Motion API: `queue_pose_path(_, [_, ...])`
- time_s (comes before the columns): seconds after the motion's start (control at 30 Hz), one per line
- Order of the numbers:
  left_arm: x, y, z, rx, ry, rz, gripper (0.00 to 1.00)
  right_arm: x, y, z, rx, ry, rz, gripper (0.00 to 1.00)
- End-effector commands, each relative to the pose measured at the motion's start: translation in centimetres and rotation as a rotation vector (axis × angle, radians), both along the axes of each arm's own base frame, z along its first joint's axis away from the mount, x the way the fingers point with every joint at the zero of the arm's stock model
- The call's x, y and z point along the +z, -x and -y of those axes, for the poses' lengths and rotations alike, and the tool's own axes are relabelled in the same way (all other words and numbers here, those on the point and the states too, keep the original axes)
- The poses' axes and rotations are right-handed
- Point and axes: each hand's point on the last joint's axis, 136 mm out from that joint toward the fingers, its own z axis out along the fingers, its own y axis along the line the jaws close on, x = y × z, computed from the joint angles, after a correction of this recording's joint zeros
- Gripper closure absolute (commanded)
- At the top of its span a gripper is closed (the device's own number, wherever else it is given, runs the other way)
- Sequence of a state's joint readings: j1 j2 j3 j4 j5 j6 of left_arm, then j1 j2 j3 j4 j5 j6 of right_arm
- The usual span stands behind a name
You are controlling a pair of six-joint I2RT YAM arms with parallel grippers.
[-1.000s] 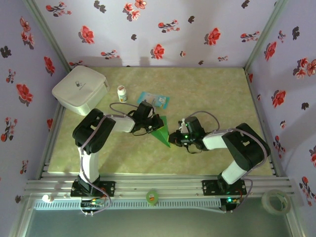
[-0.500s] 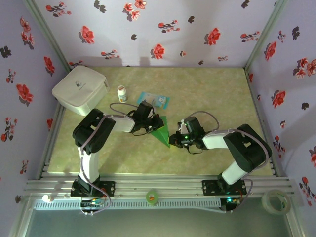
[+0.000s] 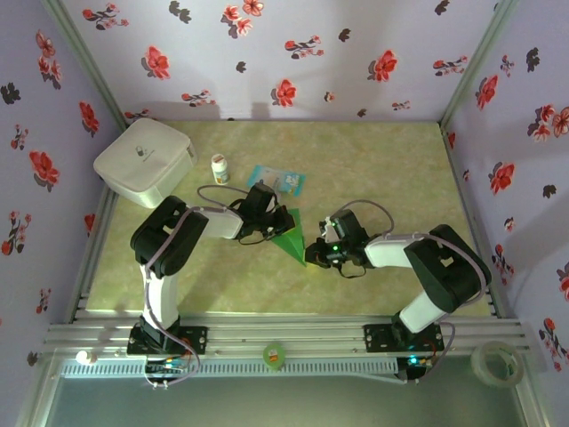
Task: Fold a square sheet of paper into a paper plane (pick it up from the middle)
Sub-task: Fourth fold the wing at the center of the table.
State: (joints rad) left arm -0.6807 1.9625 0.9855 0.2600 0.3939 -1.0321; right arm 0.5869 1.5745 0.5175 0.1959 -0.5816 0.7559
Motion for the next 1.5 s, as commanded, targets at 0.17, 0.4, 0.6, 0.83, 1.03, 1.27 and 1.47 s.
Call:
queue_pose_path(0.17, [-2.6,0.9,-1.6,0.01,-0.079,-0.04,0.97,-1.1,2.7,1.0,0.053,0.063,-0.095,0.9])
queue_pose_path(0.4, [-2.6,0.8,-1.5,0.011,-0.077,-0.039,0.97,-1.4,2.7,1.5,0.051,0.098,-0.093,0.9])
queue_pose_path(0.6, [-2.8,0.9,-1.8,0.008,-0.085,-0.035,0.97,2.5,0.8,1.5,0.009,0.085,0.017,0.8])
queue_pose_path(0.83, [-2.9,1.0,-1.8,0.005,-0.086,-0.036,0.98,6.2,-0.9,0.1,-0.001,-0.001,0.089,0.76])
queue_pose_path(1.03, [-2.9,0.9,-1.7,0.006,-0.084,-0.034,0.98,5.4,-1.9,-3.2,0.042,-0.045,0.039,0.94])
queue_pose_path(1.27, [-3.0,1.0,-1.7,0.006,-0.085,-0.038,0.98,2.4,-3.2,-3.8,0.025,0.019,0.005,0.96])
queue_pose_path(1.47, [-2.9,1.1,-1.8,0.002,-0.085,-0.037,0.98,0.4,-2.0,-2.8,0.018,0.037,-0.028,0.96])
